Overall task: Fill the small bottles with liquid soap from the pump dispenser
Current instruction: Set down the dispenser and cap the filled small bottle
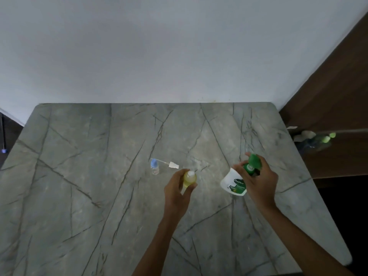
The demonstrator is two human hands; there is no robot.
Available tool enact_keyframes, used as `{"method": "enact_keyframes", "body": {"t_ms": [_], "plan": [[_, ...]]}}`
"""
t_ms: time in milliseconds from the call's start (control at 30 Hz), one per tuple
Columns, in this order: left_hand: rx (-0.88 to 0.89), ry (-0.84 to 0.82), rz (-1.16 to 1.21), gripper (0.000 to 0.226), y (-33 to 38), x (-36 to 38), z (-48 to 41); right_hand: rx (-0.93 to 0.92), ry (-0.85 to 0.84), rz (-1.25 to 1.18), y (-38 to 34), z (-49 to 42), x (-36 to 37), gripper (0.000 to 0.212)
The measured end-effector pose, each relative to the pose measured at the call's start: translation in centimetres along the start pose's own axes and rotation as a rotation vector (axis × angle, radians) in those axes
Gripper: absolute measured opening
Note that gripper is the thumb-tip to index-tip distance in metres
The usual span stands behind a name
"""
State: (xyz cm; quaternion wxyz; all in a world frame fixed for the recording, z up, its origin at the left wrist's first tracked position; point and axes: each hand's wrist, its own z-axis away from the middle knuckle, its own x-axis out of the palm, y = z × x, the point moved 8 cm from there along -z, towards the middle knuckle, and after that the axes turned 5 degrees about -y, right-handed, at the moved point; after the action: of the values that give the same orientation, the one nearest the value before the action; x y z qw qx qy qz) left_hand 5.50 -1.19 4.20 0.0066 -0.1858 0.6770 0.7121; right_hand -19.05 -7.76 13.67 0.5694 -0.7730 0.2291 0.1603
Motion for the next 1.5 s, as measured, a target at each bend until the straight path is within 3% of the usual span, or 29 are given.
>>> {"method": "enact_keyframes", "body": {"t_ms": [167, 333, 600, 967, 1133, 1367, 1433, 1500], "plan": [[-0.076, -0.004, -0.074, 0.042, -2.2, 2.6, -2.8, 0.039, -0.016, -0.027, 5.3, -4.2, 1.2, 0.044], [-0.087, 0.022, -0.118, 0.041, -3.7, 4.3, -4.8, 0.056, -0.141, 0.0, 9.4, -6.6, 3.6, 0.041], [-0.096, 0.028, -0.165, 0.041, -4.9, 5.5, -5.7, 0.016, -0.244, 0.001, 11.8, -7.2, 4.8, 0.033], [-0.095, 0.025, -0.183, 0.035, -5.6, 5.9, -5.5, 0.01, -0.302, -0.054, 11.7, -6.9, 4.7, 0.063], [-0.101, 0.019, -0.181, 0.043, -6.2, 6.0, -4.9, 0.011, -0.307, -0.048, 11.7, -6.6, 4.6, 0.072], [-0.103, 0.026, -0.208, 0.067, -7.0, 5.5, -4.2, 0.099, -0.184, -0.027, 11.5, -4.9, 2.1, 0.106], [-0.09, 0.051, -0.241, 0.071, -6.2, 4.6, -3.1, 0.093, -0.025, 0.07, 9.8, -3.4, -0.1, 0.097], [-0.074, 0.085, -0.239, 0.071, -5.6, 3.2, -1.3, -0.031, 0.15, 0.197, 6.0, -1.5, -1.7, 0.075]]}}
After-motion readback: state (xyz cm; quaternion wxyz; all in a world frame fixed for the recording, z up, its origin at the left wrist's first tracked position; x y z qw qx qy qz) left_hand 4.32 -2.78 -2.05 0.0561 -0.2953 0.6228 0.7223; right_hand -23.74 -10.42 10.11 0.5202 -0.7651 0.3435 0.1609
